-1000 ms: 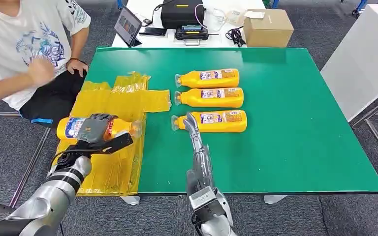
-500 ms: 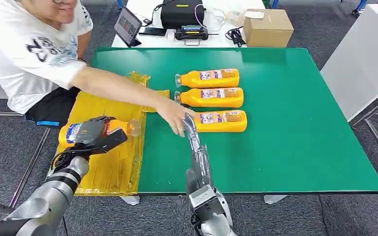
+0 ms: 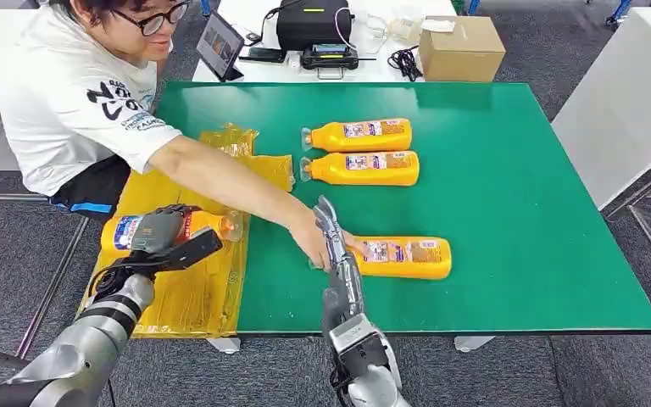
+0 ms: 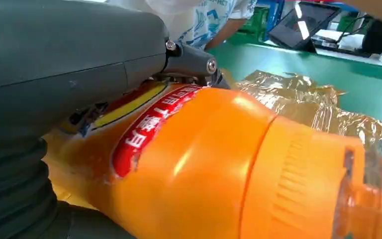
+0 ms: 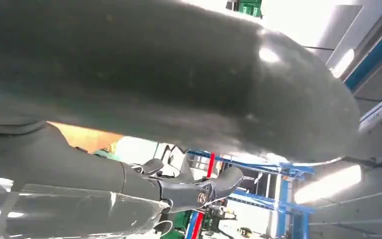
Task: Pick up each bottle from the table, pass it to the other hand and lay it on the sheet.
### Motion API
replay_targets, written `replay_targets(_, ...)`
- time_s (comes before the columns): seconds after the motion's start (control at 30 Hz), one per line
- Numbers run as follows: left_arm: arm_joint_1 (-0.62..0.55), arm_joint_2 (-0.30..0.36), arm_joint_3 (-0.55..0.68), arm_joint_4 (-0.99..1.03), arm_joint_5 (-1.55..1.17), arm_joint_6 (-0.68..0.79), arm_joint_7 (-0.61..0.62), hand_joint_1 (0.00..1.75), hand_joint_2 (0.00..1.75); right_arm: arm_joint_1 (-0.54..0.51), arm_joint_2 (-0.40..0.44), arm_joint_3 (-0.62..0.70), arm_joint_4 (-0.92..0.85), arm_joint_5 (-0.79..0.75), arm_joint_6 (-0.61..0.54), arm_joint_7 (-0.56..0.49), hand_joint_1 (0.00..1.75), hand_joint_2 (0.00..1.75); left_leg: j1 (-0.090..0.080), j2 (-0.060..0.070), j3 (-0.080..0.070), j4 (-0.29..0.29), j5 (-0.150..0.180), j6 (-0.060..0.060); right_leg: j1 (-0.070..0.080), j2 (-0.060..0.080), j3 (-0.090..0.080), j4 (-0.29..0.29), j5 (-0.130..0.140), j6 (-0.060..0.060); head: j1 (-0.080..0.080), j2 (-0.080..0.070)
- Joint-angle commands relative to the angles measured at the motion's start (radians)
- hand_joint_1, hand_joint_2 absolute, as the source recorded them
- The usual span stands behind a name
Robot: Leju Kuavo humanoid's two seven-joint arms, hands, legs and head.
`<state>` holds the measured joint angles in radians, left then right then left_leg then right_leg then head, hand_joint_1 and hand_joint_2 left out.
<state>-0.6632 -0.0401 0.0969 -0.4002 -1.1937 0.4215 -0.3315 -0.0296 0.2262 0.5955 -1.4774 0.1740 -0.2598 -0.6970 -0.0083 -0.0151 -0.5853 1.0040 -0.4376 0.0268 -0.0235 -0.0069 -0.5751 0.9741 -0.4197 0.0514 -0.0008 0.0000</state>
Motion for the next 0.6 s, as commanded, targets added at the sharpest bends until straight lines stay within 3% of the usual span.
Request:
replay_targets(0.03,0.01,0.037,-0.124,0.084,-0.146,-0.042,0.073,0.0,1.75,-0.012,0.01,-0.054,0.077,-0.025,0.045,-0.001,0.0,0.0,0.001,0.003,0.004,-0.001,-0.001,-0.002,0.002,0.002,0.003,-0.002,0.0,-0.002,0.0,0.0)
replay_targets(0.07,0.009,0.034,-0.128,0.086,-0.151,-0.047,0.083,0.0,1.75,-0.01,0.011,-0.056,0.078,-0.025,0.046,-0.001,0.0,0.0,0.001,0.002,0.002,-0.001,-0.001,-0.001,0.001,0.001,0.002,-0.001,0.0,-0.002,0.0,0.0)
replay_targets(0.1,0.005,0.031,-0.12,0.093,-0.143,-0.067,0.088,0.0,0.0,-0.01,0.012,-0.057,0.078,-0.025,0.046,-0.001,0.0,0.0,0.002,0.002,0.003,0.0,-0.001,-0.002,0.002,0.002,0.003,-0.001,0.0,-0.003,0.0,0.0)
replay_targets(0.43,0.032,0.023,0.004,0.076,0.078,-0.389,-0.033,0.0,0.0,-0.011,0.045,-0.1,0.109,-0.015,0.079,0.025,0.0,0.0,0.001,0.0,0.008,-0.002,0.0,-0.002,0.001,0.001,0.008,-0.002,0.001,-0.002,0.0,0.0)
replay_targets(0.6,0.038,0.043,0.086,0.074,0.248,-0.634,-0.121,0.0,0.0,-0.028,0.05,-0.102,0.157,-0.017,0.089,0.027,0.0,0.0,0.001,0.0,0.012,-0.002,0.0,-0.002,0.001,0.001,0.013,-0.003,0.001,-0.003,0.0,0.0)
